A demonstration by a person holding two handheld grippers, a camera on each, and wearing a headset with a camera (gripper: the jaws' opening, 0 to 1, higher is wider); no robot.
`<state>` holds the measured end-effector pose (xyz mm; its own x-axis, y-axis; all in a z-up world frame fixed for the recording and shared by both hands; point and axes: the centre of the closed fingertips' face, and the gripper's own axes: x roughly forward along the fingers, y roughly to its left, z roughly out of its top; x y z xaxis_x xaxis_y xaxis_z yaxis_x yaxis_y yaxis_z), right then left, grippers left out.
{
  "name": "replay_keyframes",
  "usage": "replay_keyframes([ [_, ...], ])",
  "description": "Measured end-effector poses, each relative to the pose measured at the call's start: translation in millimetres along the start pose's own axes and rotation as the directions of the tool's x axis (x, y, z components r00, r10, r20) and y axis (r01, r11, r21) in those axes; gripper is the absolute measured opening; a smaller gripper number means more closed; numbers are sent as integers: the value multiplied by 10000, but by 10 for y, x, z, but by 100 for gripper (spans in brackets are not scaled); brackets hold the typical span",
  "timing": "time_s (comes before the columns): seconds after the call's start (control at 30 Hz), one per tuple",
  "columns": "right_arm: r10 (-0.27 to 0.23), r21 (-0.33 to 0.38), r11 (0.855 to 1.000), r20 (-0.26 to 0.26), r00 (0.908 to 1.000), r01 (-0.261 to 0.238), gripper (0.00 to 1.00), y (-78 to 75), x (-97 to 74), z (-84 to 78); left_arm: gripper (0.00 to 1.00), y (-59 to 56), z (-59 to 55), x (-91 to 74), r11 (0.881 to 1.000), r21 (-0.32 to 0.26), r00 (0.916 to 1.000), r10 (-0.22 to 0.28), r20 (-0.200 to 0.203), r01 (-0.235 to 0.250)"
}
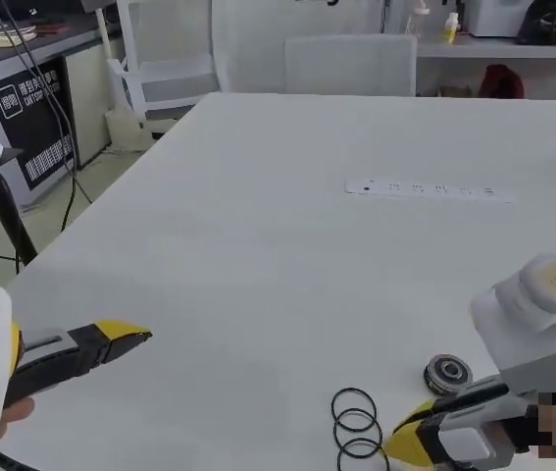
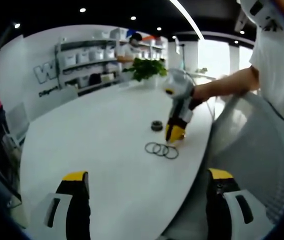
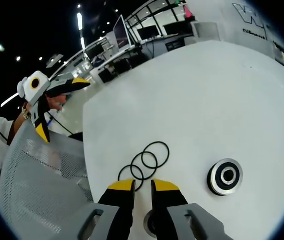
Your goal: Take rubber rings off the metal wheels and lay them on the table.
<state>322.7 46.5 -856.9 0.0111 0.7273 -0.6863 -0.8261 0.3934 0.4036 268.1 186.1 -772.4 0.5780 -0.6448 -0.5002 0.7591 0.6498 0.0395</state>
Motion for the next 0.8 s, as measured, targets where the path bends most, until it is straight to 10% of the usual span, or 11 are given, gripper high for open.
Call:
replay_keyframes([
  [0.47,-171,76,9998,1619,9867,160,15,-56,-265,325,98,-1,13,-3,10000,24,10000,-7,-30,7],
  [0.8,-668,434,9975,3388,9385,553,21,-280,-633,603,98,18,137,7,9998,149,9998,-134,123,132],
])
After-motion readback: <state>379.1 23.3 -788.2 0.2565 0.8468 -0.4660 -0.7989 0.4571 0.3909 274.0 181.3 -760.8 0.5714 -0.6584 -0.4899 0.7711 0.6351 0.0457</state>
